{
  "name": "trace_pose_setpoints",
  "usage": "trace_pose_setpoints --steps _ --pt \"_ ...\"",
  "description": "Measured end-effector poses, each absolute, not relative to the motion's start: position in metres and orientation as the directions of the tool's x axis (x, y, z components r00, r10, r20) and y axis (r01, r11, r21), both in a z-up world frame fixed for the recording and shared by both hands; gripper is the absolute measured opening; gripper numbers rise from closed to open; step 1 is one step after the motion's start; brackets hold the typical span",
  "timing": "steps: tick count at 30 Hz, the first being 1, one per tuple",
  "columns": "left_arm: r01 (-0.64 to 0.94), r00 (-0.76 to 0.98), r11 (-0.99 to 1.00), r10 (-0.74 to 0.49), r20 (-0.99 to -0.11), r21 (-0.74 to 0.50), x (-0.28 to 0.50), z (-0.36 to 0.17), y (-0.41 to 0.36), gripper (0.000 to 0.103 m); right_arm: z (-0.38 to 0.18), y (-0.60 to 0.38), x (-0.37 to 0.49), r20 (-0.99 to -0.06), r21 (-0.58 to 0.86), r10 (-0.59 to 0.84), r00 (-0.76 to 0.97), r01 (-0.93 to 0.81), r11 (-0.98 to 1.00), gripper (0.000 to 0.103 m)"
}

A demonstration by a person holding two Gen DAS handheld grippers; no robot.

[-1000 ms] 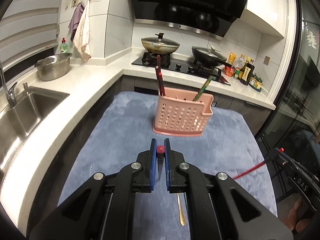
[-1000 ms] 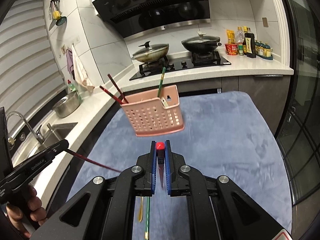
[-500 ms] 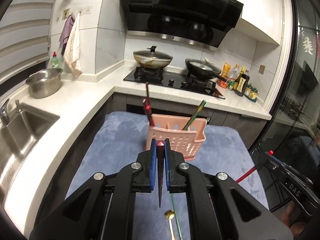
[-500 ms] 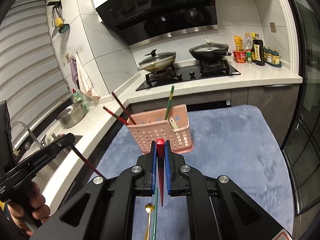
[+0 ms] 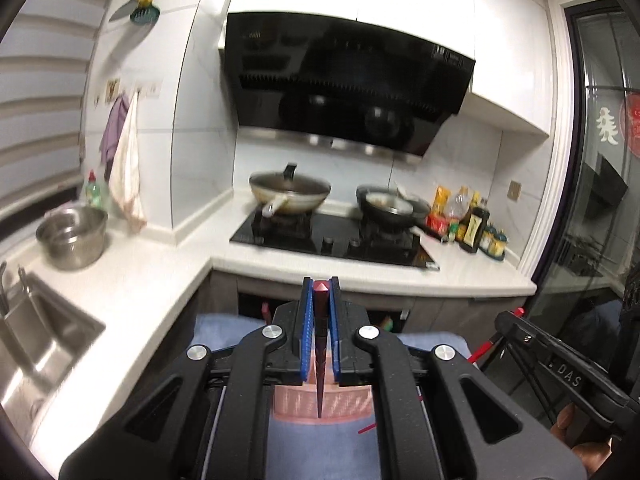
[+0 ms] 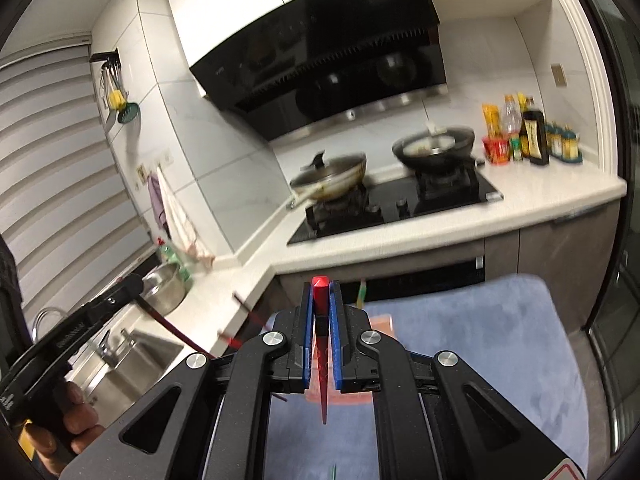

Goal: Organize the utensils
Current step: 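Lower both chopsticks into the basket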

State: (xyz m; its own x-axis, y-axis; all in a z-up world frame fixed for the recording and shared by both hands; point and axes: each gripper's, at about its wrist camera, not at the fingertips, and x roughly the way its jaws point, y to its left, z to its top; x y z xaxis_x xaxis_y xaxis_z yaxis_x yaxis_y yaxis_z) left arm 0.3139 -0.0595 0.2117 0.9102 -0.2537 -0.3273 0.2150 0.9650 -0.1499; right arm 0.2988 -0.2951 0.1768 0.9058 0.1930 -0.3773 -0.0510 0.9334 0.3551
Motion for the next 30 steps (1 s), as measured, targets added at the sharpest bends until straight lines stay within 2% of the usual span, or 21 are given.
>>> trace_pose_setpoints --steps 4,11,21,30 --pt "0.212 0.925 0.969 -0.242 -0.294 -0.131 0.334 0.224 -0.067 0.007 0.195 -0.292 0.322 -0.341 0.334 0.175 0.924 -0.055 0.941 0.008" --pt "0.211 0.93 0.972 -0.232 -0.283 -0.104 0.366 0.214 -0.076 0.007 0.203 -0.293 0.361 -0.315 0.33 0.152 0.937 -0.042 0.943 0.008" --pt "0.189 0.935 0.977 -0.21 -0.286 -0.098 0.397 0.2 -0.076 0.007 0.168 -0.286 0.397 -0.387 0.319 0.162 0.908 -0.032 0.947 0.008" --pt "0.174 0.915 0.98 -0.198 -0.351 -0.099 0.416 0.171 -0.078 0.007 0.137 -0.279 0.411 -0.451 0.295 0.158 0.878 -0.02 0.955 0.008"
